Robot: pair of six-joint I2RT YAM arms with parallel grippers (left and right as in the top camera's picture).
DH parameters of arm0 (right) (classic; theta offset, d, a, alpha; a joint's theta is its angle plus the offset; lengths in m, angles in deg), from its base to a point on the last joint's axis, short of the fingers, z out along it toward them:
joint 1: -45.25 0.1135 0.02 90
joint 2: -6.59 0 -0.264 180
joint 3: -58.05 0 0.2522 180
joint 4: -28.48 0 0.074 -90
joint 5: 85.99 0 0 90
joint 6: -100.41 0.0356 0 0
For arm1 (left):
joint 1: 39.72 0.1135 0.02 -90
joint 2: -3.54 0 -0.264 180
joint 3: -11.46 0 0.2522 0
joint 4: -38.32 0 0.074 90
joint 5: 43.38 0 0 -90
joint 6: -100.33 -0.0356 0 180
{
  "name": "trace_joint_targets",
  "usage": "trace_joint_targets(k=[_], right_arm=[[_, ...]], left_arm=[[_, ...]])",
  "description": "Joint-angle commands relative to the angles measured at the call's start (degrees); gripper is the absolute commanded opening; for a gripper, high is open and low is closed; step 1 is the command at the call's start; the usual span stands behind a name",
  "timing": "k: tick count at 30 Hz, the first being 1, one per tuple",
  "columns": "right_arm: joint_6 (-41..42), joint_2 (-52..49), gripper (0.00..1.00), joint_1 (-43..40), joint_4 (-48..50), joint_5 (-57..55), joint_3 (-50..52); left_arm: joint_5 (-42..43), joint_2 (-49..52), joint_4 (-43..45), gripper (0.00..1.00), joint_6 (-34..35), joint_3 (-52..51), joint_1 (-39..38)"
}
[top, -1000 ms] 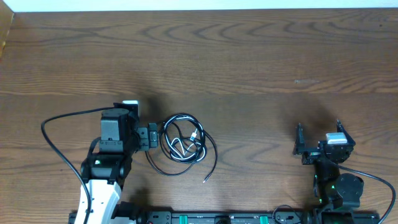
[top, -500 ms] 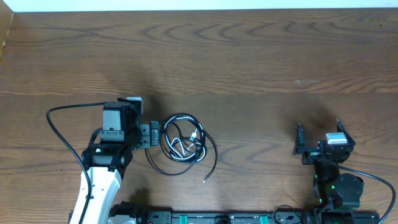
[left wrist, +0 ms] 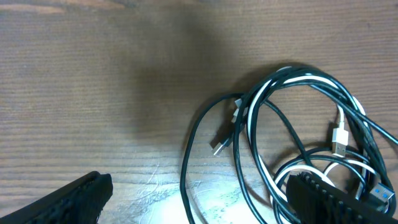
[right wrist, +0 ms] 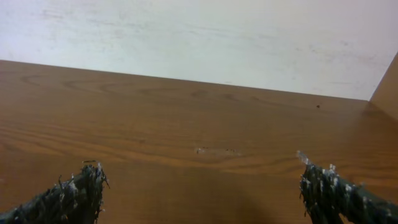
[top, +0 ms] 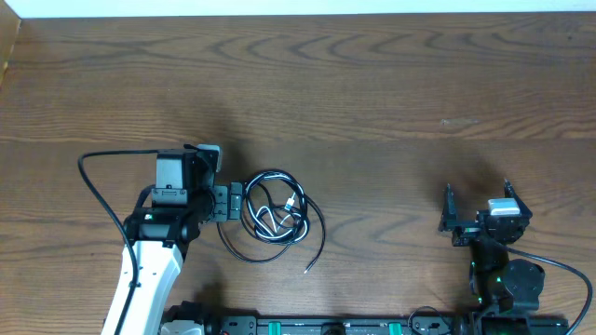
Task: Untangle cables
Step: 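Move the left gripper forward over the tangled black and white cables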
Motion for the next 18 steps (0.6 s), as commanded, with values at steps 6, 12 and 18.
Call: trace_joint_targets(k=[6,12,18], right_arm=[[-0.59,0.09,0.99,0.44,-0.2,0.35,0.07],[-0.59,0.09,0.99,0.44,-0.2,0.35,0.07],[-0.59,0.09,0.99,0.44,-0.2,0.35,0.07]], left_arm=[[0.55,0.35,-0.5,0.95,-0.11,1.36,0.13],[0.55,0.35,-0.48,0.95,-0.13,1.36,0.13],[0.55,0.35,-0.5,0.95,-0.13,1.36,0.13]])
